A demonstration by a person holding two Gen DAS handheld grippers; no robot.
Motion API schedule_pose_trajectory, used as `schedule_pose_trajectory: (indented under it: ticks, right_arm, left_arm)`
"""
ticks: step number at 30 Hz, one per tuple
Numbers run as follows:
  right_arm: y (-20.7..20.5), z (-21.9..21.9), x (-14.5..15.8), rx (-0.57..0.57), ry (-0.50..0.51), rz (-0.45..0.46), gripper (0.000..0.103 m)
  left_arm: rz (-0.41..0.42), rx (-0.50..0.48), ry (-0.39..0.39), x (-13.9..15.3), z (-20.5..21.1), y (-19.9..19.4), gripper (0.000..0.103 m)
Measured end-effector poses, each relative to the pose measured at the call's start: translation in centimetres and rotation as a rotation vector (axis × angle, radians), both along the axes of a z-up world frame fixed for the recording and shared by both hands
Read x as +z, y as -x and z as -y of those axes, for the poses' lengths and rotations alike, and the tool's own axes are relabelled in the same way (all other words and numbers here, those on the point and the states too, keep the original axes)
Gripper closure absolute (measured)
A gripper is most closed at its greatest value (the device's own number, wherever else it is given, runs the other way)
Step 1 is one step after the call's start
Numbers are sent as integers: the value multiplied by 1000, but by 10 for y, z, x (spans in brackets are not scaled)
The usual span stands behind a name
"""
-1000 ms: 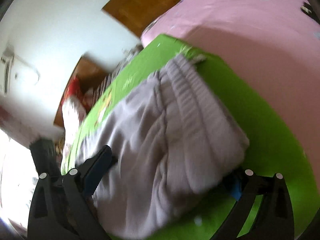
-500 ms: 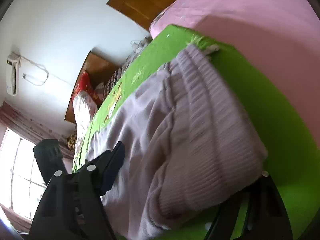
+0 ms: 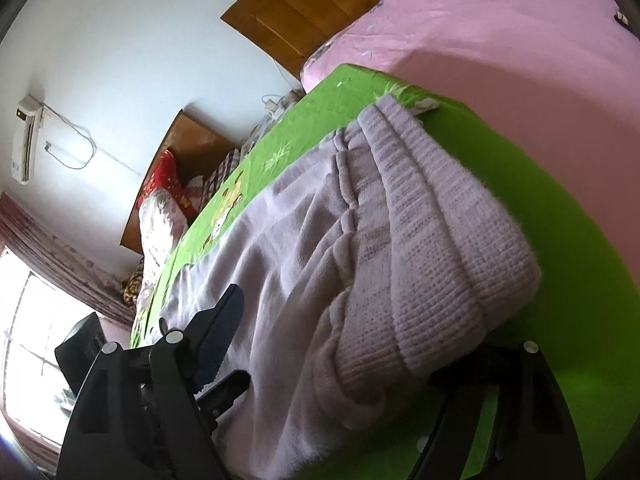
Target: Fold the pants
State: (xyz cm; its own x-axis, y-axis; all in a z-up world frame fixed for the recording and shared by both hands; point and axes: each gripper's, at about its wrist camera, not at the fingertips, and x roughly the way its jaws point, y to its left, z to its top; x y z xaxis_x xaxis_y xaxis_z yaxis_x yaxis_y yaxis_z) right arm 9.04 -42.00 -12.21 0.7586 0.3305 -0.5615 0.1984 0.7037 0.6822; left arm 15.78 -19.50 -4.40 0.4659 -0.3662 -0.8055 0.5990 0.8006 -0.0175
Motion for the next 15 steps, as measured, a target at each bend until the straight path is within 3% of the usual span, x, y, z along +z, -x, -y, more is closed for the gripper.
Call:
schedule_pose_trajectory:
  ticks: [3,5,9,13,15]
  right_arm:
    - [-3,4,-3,-29,-7,-5,38]
    - [0,12,-8,-59,-30,-15,55]
    - [3,15,-9,-83,-42,-27,62]
    - [3,15,-4,-123,-44,-43,65]
    - [2,3,17,-138,31,-22,66]
  left_arm:
    - [-9,2,17,0,-2,-1,2]
    - [-12,2,25,-1,-3,-1,2]
    - [-27,-9,61,2,-10,-2,2]
    - [7,-17,203,36,-48,16,2]
    - [60,-9,296,62,-87,28,2]
